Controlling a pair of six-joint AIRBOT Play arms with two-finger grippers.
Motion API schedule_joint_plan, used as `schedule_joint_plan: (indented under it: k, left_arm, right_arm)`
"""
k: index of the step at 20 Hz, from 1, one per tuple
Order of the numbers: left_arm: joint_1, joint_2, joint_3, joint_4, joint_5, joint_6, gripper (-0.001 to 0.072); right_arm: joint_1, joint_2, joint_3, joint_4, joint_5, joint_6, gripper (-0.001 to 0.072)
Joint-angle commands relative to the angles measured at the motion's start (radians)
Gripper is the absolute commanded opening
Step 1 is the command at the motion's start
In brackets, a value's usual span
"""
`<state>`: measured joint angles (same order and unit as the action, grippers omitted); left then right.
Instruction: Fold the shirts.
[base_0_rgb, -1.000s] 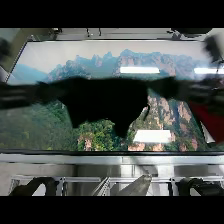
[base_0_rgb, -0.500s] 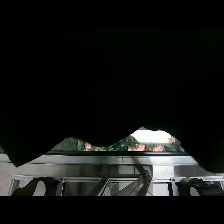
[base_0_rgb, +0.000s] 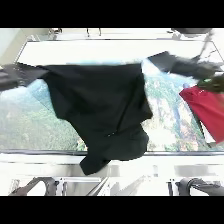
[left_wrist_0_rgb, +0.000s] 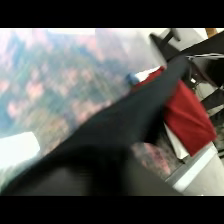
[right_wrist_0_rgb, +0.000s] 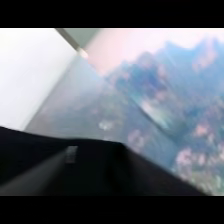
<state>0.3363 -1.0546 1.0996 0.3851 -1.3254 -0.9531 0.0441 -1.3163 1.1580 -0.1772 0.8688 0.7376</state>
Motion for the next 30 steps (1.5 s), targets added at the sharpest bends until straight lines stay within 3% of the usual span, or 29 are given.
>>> schedule_joint_plan:
  k: [1,2,3,5,8,9,13,15,16,17,20,25,26,27,28,29,30]
  left_arm:
    - [-0.001,-0.262,-0.047,0.016,0.061,0.09,0.0552]
    - [0.013,-0.324,-0.011,0.018,0.028,0.09,0.072]
    - [0.035,-0.378,0.034,0.034,-0.021,0.09,0.072]
    - [0.064,-0.444,0.124,0.129,-0.1,0.069,0.072]
    - [0.055,-0.472,0.196,0.347,-0.167,-0.056,0.072]
    - [0.043,-0.47,0.187,0.393,-0.169,-0.062,0.072]
    - [-0.026,-0.464,0.015,0.415,-0.149,-0.062,0.072]
    - [-0.058,-0.465,-0.056,0.488,-0.089,-0.063,0.072]
    - [-0.071,-0.465,-0.08,0.523,-0.057,-0.066,0.072]
    - [-0.077,-0.465,-0.092,0.533,-0.032,-0.074,0.072]
    - [-0.078,-0.465,-0.1,0.532,0.028,-0.077,0.0705]
    - [-0.078,-0.465,-0.1,0.539,0.04,-0.077,0.0704]
    - [-0.078,-0.465,-0.1,0.538,0.047,-0.077,0.0703]
    - [-0.079,-0.465,-0.1,0.537,0.053,-0.077,0.0702]
    - [-0.079,-0.465,-0.1,0.537,0.058,-0.077,0.0598]
    - [-0.079,-0.465,-0.1,0.537,0.064,-0.076,0.041]
    - [-0.078,-0.465,-0.1,0.538,0.072,-0.077,0.0286]
  right_arm:
    - [-0.001,-0.298,0.001,0.174,0.013,-0.096,0.0542]
    - [-0.02,-0.321,0.001,0.193,0.059,-0.112,0.042]
    - [-0.043,-0.322,0.001,0.183,0.107,-0.114,0.0302]
    - [-0.113,-0.291,0.001,0.13,0.237,-0.1,0.0297]
    - [-0.22,-0.207,0.0,-0.048,0.407,0.019,0.0297]
    - [-0.242,-0.175,-0.003,-0.136,0.446,0.055,0.0297]
    - [-0.252,-0.006,-0.203,-0.435,0.471,0.212,0.0297]
    - [-0.25,0.093,-0.396,-0.444,0.437,0.221,0.0341]
    - [-0.243,0.138,-0.492,-0.428,0.397,0.22,0.0512]
    - [-0.225,0.169,-0.571,-0.413,0.348,0.219,0.0623]
    - [-0.108,0.18,-0.692,-0.414,0.219,0.213,0.0619]
    - [0.128,0.107,-0.705,-0.399,0.026,0.24,0.0614]
    - [0.147,0.093,-0.704,-0.383,0.006,0.238,0.0561]
    - [0.156,0.084,-0.704,-0.364,-0.004,0.235,0.041]
    - [0.157,0.08,-0.704,-0.348,-0.016,0.235,0.0289]
    - [0.157,0.08,-0.703,-0.332,-0.028,0.235,0.0214]
    - [0.157,0.08,-0.702,-0.319,-0.032,0.232,0.0129]
